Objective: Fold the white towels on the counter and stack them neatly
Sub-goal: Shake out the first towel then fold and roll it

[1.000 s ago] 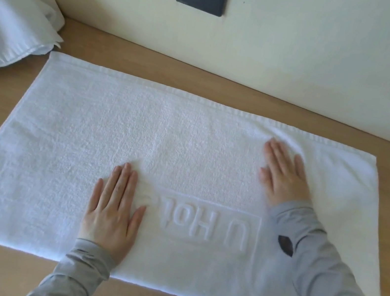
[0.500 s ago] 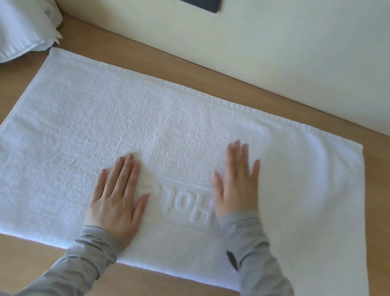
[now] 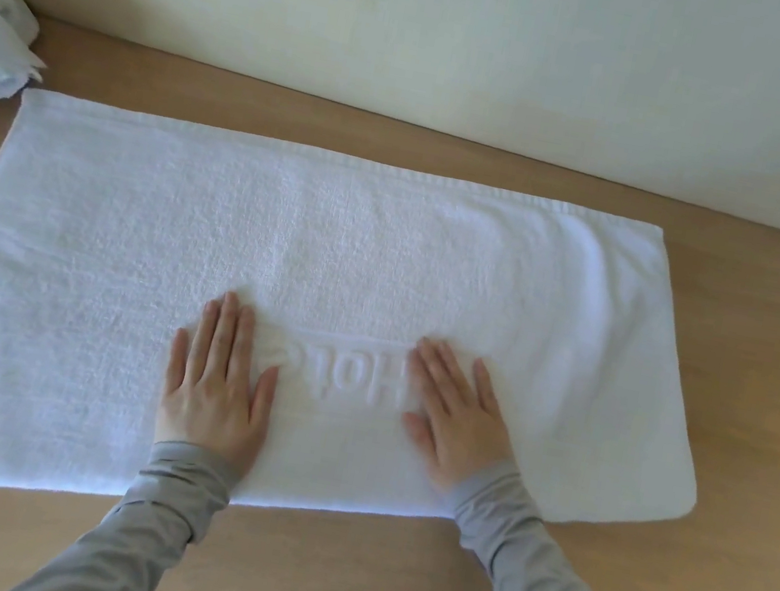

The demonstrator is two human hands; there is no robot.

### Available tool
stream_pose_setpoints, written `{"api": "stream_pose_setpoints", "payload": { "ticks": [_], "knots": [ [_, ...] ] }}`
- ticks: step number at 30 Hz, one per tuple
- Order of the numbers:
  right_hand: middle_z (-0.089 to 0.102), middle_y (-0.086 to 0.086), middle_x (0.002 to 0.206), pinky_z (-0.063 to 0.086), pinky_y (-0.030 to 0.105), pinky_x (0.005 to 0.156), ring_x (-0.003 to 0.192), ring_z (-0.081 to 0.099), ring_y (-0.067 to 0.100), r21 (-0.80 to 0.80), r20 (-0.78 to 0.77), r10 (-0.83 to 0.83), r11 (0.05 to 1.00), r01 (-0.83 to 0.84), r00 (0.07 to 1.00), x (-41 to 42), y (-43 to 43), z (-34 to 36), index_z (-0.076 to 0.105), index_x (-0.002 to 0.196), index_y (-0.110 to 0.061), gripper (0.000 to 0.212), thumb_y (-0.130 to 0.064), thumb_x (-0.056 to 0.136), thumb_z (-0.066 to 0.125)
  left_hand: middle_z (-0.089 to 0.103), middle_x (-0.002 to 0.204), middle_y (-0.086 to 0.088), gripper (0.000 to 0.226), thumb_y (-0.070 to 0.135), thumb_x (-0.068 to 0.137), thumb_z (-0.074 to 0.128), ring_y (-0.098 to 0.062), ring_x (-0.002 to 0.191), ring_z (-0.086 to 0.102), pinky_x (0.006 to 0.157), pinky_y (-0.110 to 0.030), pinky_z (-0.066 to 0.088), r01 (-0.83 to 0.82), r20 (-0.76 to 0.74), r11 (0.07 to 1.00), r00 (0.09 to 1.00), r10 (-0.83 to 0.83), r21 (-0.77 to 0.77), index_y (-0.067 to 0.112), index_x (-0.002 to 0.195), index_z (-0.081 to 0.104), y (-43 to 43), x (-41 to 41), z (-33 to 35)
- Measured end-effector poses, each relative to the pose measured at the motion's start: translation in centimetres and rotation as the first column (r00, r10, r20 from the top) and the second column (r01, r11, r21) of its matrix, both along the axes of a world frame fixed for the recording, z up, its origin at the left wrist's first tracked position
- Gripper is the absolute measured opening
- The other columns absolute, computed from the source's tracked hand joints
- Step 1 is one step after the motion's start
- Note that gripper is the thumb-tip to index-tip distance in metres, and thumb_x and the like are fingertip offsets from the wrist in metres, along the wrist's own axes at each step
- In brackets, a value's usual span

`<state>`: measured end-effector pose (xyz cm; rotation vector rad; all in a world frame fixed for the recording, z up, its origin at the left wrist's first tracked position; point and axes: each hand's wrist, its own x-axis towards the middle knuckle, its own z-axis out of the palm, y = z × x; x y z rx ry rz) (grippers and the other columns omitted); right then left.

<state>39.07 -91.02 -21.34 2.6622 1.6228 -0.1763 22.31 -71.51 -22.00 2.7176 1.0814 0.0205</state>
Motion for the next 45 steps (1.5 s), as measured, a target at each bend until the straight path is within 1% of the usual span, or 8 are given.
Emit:
{"api": "stream_pose_setpoints", "payload": {
  "ticks": [12,19,23,25,27,33,38,45],
  "knots": [
    [0.002,-0.007,0.157,-0.002,0.038,0.118,0.145,-0.002,0.008,-0.080,-0.031,-0.441,0.896,0.438,0.897,9.3,-13.2,0.6,0.002,0.148,-0.022,0.061,-0.045,0.092,0.008,0.018,0.156,-0.011,0.069,0.046,0.093,0.018,-0.024,0.145,0.013,0.118,-0.042,0.005,-0.011,0.037,0.999,0.999,0.010,0.033,0.005,0.149,0.019,-0.3,0.3,0.0],
    [-0.004,-0.005,0.155,-0.004,0.038,0.118,0.145,-0.004,0.012,0.015,-0.140,-0.429,0.900,0.435,0.892,9.9,-14.2,0.9,0.000,0.147,-0.016,0.062,-0.045,0.092,0.010,0.025,0.151,-0.023,0.067,0.038,0.093,0.023,-0.038,0.141,0.022,0.116,-0.047,0.011,-0.079,0.139,0.997,0.987,0.075,0.022,-0.004,0.144,0.028,-3.6,3.0,1.2],
    [0.032,0.016,0.149,0.022,0.040,0.112,0.138,0.030,0.031,0.317,-0.403,-0.612,0.604,0.731,0.681,10.2,-17.1,2.2,0.030,0.143,-0.002,0.058,-0.023,0.094,0.052,0.028,0.150,-0.022,0.065,0.036,0.093,0.025,-0.035,0.140,0.024,0.114,-0.051,0.018,0.072,0.167,0.997,0.983,-0.069,-0.013,-0.005,0.143,0.029,-9.6,8.1,2.1],
    [0.034,0.015,0.147,0.023,0.038,0.110,0.136,0.030,0.029,0.233,-0.517,-0.712,0.416,0.879,0.475,10.3,-19.5,2.6,0.036,0.141,-0.004,0.060,-0.029,0.090,0.057,0.028,0.151,-0.019,0.064,0.037,0.093,0.024,-0.033,0.141,0.023,0.115,-0.050,0.018,0.126,0.161,0.991,0.980,-0.118,-0.034,-0.002,0.144,0.028,-12.5,10.4,2.0],
    [0.037,0.013,0.145,0.023,0.038,0.111,0.134,0.030,0.027,0.130,-0.539,-0.745,0.387,0.913,0.392,10.4,-21.5,2.6,0.044,0.136,-0.004,0.056,-0.031,0.089,0.059,0.027,0.152,-0.017,0.064,0.038,0.093,0.022,-0.031,0.141,0.022,0.115,-0.049,0.017,0.140,0.142,0.989,0.981,-0.132,-0.050,0.000,0.145,0.028,-14.6,12.0,1.6],
    [0.051,-0.004,0.121,0.031,0.028,0.099,0.119,0.041,0.019,0.124,-0.659,-0.607,0.495,0.860,0.444,9.9,-22.7,2.4,0.067,0.098,-0.014,0.014,-0.018,0.085,0.066,0.029,0.152,-0.016,0.062,0.040,0.094,0.024,-0.030,0.141,0.024,0.115,-0.049,0.019,0.114,0.073,0.993,0.991,-0.115,0.008,0.005,0.144,0.035,-15.8,13.0,0.2],
    [0.059,-0.014,0.096,0.043,0.025,0.078,0.098,0.058,0.024,0.248,-0.747,-0.483,0.435,0.866,0.456,8.9,-22.2,3.0,0.058,0.086,-0.024,0.020,-0.008,0.081,0.069,0.030,0.152,-0.015,0.061,0.040,0.094,0.025,-0.030,0.141,0.025,0.114,-0.050,0.020,0.102,0.080,0.994,0.991,-0.104,0.035,0.006,0.143,0.036,-15.9,13.1,-0.1],
    [0.061,0.015,0.085,0.048,0.048,0.079,0.087,0.058,0.035,0.267,-0.837,-0.353,0.405,0.875,0.419,9.2,-22.3,4.5,0.056,0.080,-0.014,0.016,-0.026,0.082,0.066,0.028,0.153,-0.015,0.063,0.041,0.093,0.024,-0.031,0.142,0.023,0.115,-0.050,0.019,0.093,0.083,0.996,0.992,-0.094,0.005,0.005,0.144,0.035,-16.0,13.1,0.5]
  ]
}}
